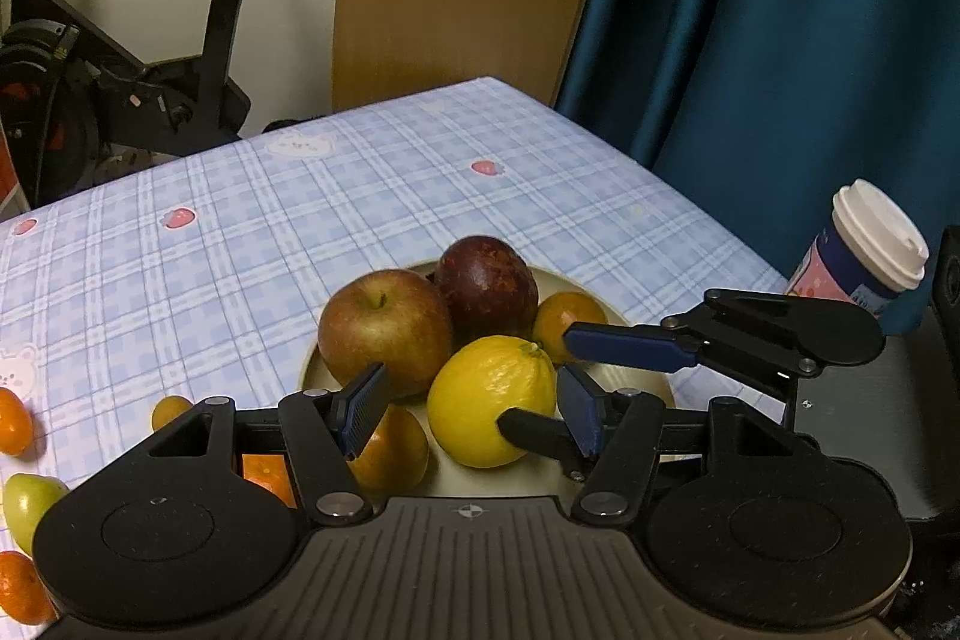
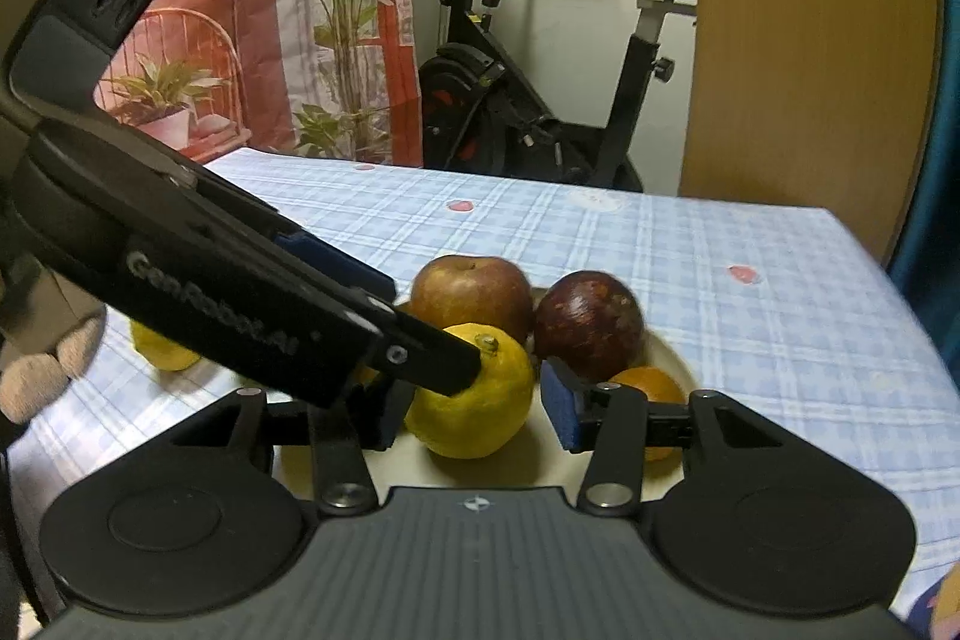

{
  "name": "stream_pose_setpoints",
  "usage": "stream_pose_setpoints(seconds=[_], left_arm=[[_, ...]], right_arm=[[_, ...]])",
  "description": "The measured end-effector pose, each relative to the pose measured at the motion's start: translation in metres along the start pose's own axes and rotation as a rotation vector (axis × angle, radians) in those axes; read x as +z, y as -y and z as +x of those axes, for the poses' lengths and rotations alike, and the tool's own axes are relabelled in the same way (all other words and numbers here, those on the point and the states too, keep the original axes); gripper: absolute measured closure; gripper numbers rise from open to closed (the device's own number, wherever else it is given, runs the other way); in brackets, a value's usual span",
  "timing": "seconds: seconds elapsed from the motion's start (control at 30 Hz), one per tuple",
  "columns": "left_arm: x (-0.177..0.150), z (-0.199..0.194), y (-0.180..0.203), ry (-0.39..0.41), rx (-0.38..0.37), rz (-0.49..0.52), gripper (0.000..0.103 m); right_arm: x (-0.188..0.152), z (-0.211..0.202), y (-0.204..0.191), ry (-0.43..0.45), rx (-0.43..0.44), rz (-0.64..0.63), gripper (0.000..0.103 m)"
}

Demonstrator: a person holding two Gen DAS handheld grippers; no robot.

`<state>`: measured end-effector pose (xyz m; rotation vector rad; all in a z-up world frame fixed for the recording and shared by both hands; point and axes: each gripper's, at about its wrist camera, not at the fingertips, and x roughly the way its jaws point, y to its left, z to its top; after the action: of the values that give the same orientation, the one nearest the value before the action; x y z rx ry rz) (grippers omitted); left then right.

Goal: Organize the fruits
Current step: 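Lower the lemon onto the plate and open the left tool, then move the left tool to the large yellow grapefruit in the pile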

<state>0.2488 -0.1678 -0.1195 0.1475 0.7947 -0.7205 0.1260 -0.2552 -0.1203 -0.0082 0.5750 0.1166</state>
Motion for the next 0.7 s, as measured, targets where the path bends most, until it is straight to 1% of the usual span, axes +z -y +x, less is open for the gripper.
stream_pose_setpoints(seconds=[0.17, 0.23, 0.3, 0.5, 0.7], left_arm=[[0.003, -0.006, -0.001, 0.021, 0.012, -0.003, 0.039], [0.003, -0.007, -0.003, 0.021, 0.016, -0.007, 0.039], [0.001, -0.009, -0.005, 0.022, 0.025, -0.011, 0.039], [-0.003, -0.017, -0.016, 0.031, 0.043, -0.034, 0.039], [-0.012, -0.035, -0.040, 0.043, 0.075, -0.060, 0.039]], right_arm=[[-0.001, -0.005, 0.007, 0.006, -0.048, -0.016, 0.052], [-0.001, -0.006, 0.013, 0.010, -0.090, 0.002, 0.051], [-0.001, -0.007, 0.020, 0.003, -0.084, 0.025, 0.050], [-0.001, -0.008, 0.015, -0.004, -0.106, 0.020, 0.051], [0.000, -0.010, 0.015, -0.019, -0.126, 0.034, 0.051]])
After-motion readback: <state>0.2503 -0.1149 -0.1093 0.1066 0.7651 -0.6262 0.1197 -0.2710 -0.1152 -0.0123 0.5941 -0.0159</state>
